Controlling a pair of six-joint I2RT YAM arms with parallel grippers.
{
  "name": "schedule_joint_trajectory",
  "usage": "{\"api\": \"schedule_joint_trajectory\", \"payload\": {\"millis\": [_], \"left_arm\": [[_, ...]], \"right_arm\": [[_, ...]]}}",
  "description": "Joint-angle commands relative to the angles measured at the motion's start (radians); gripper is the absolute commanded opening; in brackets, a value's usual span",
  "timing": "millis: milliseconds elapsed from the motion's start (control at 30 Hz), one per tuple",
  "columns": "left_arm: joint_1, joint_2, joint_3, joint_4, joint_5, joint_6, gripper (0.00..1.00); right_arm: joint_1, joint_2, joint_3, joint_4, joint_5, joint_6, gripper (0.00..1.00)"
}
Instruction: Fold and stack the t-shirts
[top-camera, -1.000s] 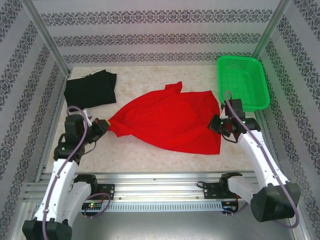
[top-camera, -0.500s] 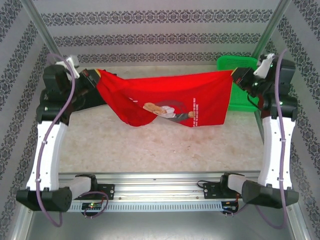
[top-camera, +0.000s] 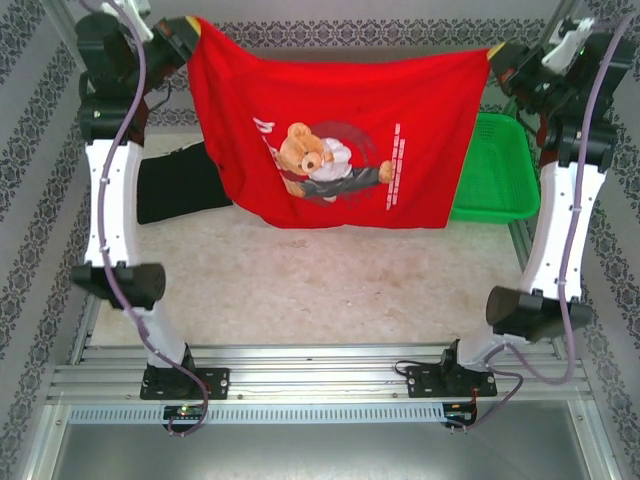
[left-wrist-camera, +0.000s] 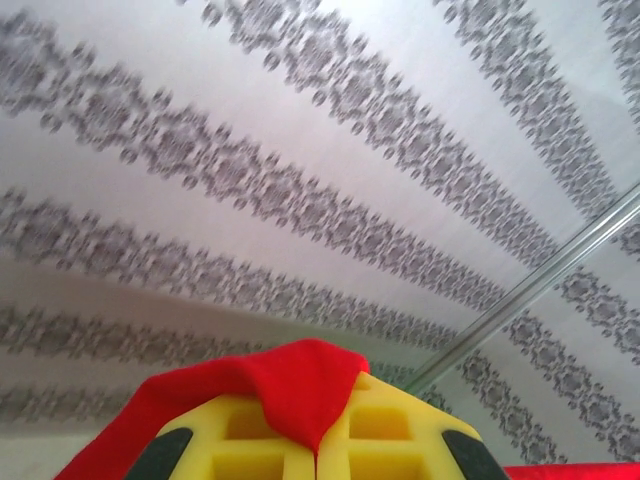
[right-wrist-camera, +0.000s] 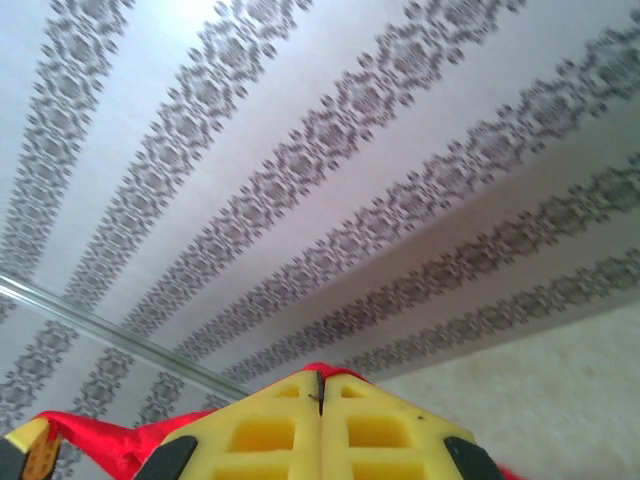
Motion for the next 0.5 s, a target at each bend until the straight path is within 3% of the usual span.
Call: {"api": "schedule_joint_trajectory", "payload": {"millis": [0, 67, 167, 233, 333, 467], "left_arm": [[0.029, 0.140, 0.244, 0.097, 0.034, -0.130, 0.00], [0.053, 0.191, 0.252, 0.232, 0.007, -0.245, 0.00], [0.078, 0.225, 0.254, 0.339, -0.032, -0.316, 0.00], [0.095, 0.227, 0.254, 0.371, -0.035, -0.339, 0.00], [0.118, 0.197, 0.254, 0.412, 0.005, -0.328, 0.00], [0.134, 0.106, 0.244, 0.404, 0.027, -0.261, 0.00]], "right_arm": [[-0.012, 0.150, 0.205, 0.110, -0.036, 0.114, 0.00], [-0.013, 0.280, 0.416, 0.125, -0.036, 0.162, 0.00], [-0.024, 0.483, 0.739, 0.116, -0.018, 0.278, 0.00], [-0.033, 0.561, 0.846, 0.155, -0.021, 0.374, 0.00], [-0.033, 0.550, 0.853, 0.187, -0.047, 0.388, 0.00], [-0.046, 0.404, 0.701, 0.192, -0.085, 0.345, 0.00]]}}
